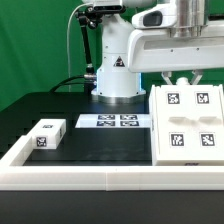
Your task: Assemble cabinet
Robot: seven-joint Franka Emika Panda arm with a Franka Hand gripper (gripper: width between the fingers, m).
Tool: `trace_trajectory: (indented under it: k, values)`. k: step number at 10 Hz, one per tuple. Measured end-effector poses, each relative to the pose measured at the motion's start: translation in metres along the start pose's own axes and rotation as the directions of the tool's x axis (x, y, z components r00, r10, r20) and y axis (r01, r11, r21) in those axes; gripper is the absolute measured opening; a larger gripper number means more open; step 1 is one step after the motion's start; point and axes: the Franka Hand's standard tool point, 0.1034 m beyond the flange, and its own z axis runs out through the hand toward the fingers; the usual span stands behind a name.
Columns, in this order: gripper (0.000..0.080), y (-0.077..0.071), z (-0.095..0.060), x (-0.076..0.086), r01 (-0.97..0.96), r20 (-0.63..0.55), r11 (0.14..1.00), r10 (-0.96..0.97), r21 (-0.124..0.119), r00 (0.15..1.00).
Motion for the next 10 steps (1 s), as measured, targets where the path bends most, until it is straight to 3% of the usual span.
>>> trace_trajectory:
  k: [10]
  values:
    - [0.0180, -0.003, -0.012, 0.012, 0.003, 0.000, 1.000, -0.003, 0.003, 1.000]
